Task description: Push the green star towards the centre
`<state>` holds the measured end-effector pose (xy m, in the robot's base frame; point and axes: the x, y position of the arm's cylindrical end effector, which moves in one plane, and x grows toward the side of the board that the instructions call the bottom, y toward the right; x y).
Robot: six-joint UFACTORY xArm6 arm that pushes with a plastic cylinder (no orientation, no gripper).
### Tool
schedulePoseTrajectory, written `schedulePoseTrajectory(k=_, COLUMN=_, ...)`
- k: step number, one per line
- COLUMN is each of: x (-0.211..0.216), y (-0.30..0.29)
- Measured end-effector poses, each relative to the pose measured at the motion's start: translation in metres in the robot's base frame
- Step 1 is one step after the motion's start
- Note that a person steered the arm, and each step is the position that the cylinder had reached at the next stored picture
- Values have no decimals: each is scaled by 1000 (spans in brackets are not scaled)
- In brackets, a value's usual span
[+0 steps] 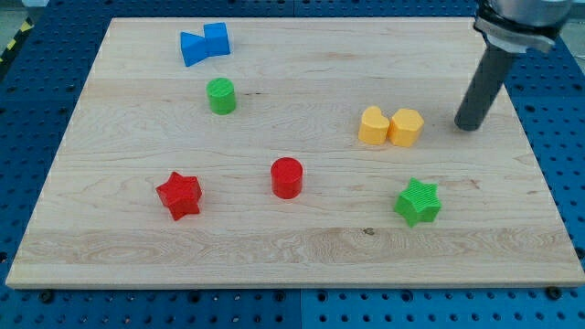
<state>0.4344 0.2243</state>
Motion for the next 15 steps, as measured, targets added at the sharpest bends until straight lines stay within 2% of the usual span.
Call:
schedulePoseTrajectory(k=2, x=75, y=-1)
schedulePoseTrajectory(k=4, x=125, y=-8)
schedulePoseTrajectory(k=6, x=127, y=-68)
schedulePoseTrajectory(k=8, x=146, y=-86)
schedulePoseTrajectory(k=9, x=145, y=-125)
schedulePoseTrajectory(k=10, x=140, y=-136)
schedulePoseTrajectory(k=14, x=140, y=-152)
schedulePoseTrajectory(k=15, x=141, y=-119)
